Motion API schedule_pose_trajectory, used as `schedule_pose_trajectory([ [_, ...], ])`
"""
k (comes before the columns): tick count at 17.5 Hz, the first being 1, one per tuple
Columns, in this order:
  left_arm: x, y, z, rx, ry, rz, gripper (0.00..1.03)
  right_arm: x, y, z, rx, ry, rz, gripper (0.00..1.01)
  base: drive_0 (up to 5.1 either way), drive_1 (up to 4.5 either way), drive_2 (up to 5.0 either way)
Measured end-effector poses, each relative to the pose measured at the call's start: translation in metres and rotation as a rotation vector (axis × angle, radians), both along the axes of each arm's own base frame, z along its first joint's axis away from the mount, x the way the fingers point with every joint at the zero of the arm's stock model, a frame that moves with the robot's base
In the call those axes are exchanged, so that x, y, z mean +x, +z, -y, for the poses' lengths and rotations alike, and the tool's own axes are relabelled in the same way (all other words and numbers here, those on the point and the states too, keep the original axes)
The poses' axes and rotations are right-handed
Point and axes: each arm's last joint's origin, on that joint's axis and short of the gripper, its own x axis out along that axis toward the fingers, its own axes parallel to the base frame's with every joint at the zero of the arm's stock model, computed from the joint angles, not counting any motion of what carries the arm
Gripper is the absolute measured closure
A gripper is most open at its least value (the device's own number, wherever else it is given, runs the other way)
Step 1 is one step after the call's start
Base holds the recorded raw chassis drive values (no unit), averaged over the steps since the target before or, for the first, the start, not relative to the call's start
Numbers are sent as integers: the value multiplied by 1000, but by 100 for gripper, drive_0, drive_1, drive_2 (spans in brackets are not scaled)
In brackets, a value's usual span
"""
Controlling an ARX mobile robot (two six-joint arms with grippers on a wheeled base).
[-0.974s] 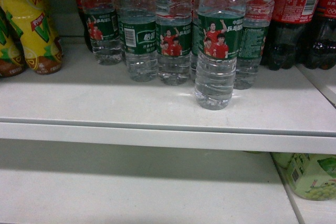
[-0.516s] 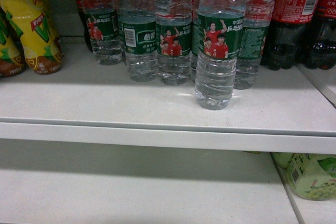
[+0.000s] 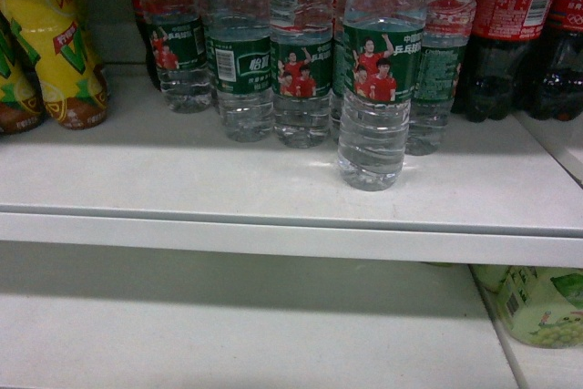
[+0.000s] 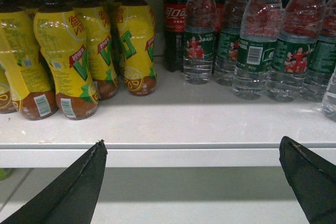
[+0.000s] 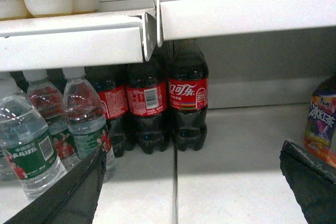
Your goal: Move water from second to third shelf
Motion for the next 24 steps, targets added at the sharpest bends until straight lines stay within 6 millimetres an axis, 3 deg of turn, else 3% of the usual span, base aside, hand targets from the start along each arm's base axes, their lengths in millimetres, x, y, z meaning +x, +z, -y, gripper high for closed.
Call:
schedule_pose_trajectory([
  [3,0,0,0,0,0,0,5,18,5,-15,13,59,-21,3,0,0,0],
  [8,0,0,0,0,0,0,5,50,-36,-88,-33,282,-141,3,0,0,0],
  [12,0,0,0,0,0,0,5,91,-57,-132,-72,348,-219,3,0,0,0],
  [14,0,0,0,0,0,0,5,115,-68,-168,-62,476,-318,3,0,0,0],
  [24,0,0,0,0,0,0,5,157,-68,-186,-5,384,-385,3,0,0,0],
])
